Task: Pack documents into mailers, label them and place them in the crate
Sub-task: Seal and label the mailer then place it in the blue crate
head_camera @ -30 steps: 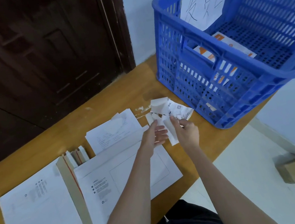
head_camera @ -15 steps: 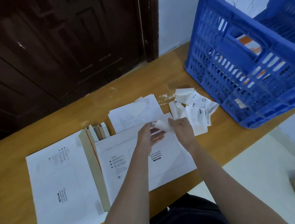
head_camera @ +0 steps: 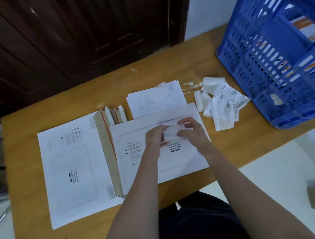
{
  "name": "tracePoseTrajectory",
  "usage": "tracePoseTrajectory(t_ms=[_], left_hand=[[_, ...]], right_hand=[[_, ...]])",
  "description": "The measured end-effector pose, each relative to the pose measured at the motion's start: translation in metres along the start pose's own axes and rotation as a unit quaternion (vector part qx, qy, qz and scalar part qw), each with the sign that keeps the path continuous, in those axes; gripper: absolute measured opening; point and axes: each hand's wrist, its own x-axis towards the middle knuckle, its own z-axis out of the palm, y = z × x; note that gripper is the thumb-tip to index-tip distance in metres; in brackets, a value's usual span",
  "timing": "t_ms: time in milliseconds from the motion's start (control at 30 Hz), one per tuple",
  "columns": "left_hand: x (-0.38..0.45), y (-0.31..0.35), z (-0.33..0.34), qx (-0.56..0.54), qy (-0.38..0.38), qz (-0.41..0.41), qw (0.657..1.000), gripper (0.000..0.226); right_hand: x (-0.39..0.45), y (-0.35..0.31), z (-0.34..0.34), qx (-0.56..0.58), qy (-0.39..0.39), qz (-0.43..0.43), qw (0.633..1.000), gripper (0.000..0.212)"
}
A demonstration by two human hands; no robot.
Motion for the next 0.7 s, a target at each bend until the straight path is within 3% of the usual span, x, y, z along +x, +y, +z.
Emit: tracePoseTrajectory(t_ms=[67, 300, 400, 533, 700], left_hand=[[0.0, -0.005, -0.002, 0.006, 0.011, 0.009, 1.0, 0.002], [0.005, -0.023, -0.011, 0.148, 0.065, 0.076, 0.984, 0.035], [0.003, -0.03, -0.012, 0.163, 0.09, 0.137, 0.973, 0.027], [0.003, -0.032, -0.012, 0.131, 0.096, 0.16, 0.974, 0.014], [0.005, -0.031, -0.009, 0.196, 0.12, 0.17, 0.958, 0.027]], right_hand=[[0.001, 0.005, 0.004, -0.007, 0.021, 0.006, 1.0, 0.021], [0.007, 0.016, 0.012, 0.032, 0.081, 0.094, 0.992, 0.023], [0.008, 0.018, 0.014, -0.012, 0.089, 0.084, 0.992, 0.007], [0.01, 0.02, 0.018, -0.057, 0.1, 0.087, 0.99, 0.019], [0.011, 0.022, 0.021, -0.168, 0.118, 0.067, 0.976, 0.026]])
